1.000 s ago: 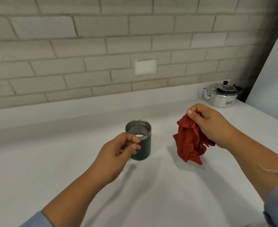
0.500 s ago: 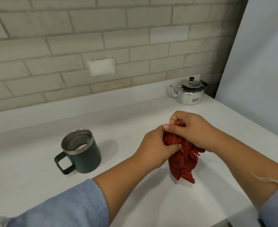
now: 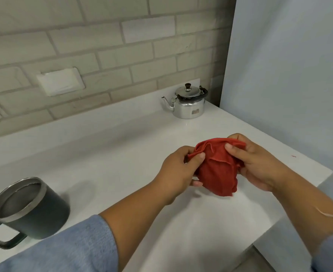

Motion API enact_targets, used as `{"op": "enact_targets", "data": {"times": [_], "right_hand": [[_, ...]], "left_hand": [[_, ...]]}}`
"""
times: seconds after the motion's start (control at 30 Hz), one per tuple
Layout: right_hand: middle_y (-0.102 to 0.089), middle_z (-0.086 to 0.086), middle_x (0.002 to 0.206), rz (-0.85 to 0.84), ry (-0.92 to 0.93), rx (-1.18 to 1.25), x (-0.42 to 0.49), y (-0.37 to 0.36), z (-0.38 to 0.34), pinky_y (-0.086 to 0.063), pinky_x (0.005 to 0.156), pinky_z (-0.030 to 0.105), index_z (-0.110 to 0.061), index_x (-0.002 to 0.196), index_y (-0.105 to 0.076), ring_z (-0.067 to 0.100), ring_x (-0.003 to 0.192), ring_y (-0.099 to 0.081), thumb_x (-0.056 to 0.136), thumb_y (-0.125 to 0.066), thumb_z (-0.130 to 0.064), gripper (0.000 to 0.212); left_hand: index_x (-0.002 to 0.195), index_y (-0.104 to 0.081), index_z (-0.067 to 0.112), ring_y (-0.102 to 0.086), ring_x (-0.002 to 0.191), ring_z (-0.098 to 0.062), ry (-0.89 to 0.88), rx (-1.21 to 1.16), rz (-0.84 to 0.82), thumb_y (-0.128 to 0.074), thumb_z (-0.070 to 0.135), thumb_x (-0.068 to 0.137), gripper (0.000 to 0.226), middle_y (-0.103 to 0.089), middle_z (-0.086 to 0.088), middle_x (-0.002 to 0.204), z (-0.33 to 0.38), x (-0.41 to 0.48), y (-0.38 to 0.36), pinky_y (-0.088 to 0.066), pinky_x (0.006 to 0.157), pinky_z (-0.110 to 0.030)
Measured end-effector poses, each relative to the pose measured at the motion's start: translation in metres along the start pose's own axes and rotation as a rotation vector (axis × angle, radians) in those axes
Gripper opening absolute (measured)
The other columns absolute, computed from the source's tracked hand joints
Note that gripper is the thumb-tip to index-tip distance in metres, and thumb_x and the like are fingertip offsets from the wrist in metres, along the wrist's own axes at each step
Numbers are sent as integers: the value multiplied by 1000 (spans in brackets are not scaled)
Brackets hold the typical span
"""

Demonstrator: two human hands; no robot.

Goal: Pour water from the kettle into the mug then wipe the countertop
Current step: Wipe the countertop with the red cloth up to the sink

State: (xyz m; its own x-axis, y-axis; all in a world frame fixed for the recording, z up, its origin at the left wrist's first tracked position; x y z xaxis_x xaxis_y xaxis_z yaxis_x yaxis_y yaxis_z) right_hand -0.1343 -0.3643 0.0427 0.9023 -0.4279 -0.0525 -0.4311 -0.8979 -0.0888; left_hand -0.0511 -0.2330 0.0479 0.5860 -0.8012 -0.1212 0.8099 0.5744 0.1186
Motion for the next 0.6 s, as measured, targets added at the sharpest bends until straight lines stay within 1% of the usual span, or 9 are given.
{"op": "enact_targets", "data": {"times": [0.07, 0.13, 0.2, 0.27, 0.33, 0.37, 0.43, 0.5, 0.6], "right_hand": [[-66, -3, 83, 65, 55, -24, 2, 20, -9, -56, 70, 29, -29, 84, -61, 11, 80, -63, 76, -65, -39, 14], [-67, -3, 86, 117, 64, -77, 3, 41, -15, -55, 75, 35, -32, 85, -63, 15, 84, -64, 73, -67, -42, 17], [-70, -5, 83, 112, 11, -177, 5, 58, -15, -55, 69, 30, -33, 87, -64, 13, 79, -66, 68, -68, -47, 23], [-71, -3, 83, 73, -59, -249, 8, 70, -8, -54, 64, 25, -32, 87, -66, 12, 75, -68, 67, -69, -46, 25], [-72, -1, 80, 86, -120, -307, 11, 85, 1, -54, 62, 25, -33, 85, -67, 13, 72, -69, 70, -69, -42, 18], [-72, 0, 81, 126, -130, -353, 14, 96, 5, -54, 63, 27, -34, 84, -67, 14, 74, -69, 74, -69, -39, 11], [-70, -1, 88, 254, -94, -542, 22, 122, 6, -48, 75, 30, -35, 85, -66, 16, 82, -64, 84, -66, -32, 3], [-66, -3, 99, 358, -46, -741, 28, 142, 4, -40, 83, 28, -34, 92, -63, 17, 91, -58, 88, -61, -27, 8], [-55, 10, 124, 439, -42, -988, 31, 161, 9, -37, 96, 34, -28, 121, -54, 26, 107, -50, 88, -61, -24, 34]], "left_hand": [[115, -57, 20, -68, 93, -18, 0, 17, -76, -57, 29, 90, 26, -63, -11, 110, -1, 4, -12, -58, 67, -26], [119, -55, 25, -67, 96, -12, -7, 78, -114, -58, 28, 89, 30, -64, -5, 110, -3, 6, -17, -58, 76, -28], [119, -55, 29, -66, 96, -8, 4, 136, -108, -58, 29, 89, 31, -65, 1, 108, -8, 7, -13, -57, 82, -30], [118, -55, 29, -65, 96, -8, 21, 162, -92, -57, 29, 89, 29, -65, 1, 107, -14, 7, -7, -56, 85, -31], [117, -56, 28, -66, 96, -8, 29, 177, -83, -56, 27, 90, 28, -66, 0, 107, -18, 5, 0, -55, 85, -32], [117, -56, 28, -66, 95, -8, 31, 184, -80, -56, 27, 90, 27, -67, 0, 107, -20, 5, 2, -55, 85, -32], [116, -56, 27, -66, 94, -8, 36, 189, -71, -55, 26, 90, 26, -68, 1, 106, -23, 4, 8, -55, 85, -32], [115, -57, 28, -67, 93, -7, 41, 188, -57, -56, 27, 90, 25, -68, 2, 106, -26, 4, 13, -55, 83, -30], [115, -57, 29, -66, 92, -4, 36, 203, -42, -55, 27, 90, 25, -69, 3, 105, -30, 4, 20, -53, 77, -24]]}}
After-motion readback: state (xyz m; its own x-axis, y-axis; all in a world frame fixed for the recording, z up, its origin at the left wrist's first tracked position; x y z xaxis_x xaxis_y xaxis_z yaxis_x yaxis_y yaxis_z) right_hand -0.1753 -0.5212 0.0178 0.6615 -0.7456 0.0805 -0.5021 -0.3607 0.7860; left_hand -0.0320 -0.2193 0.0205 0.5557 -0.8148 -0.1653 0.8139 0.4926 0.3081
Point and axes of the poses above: each hand's wrist, its own x-axis towards the middle knuckle, its own y-axis out of the back of the hand, z = x × y, the point moved 10 cm from there along x, towards the middle knuckle
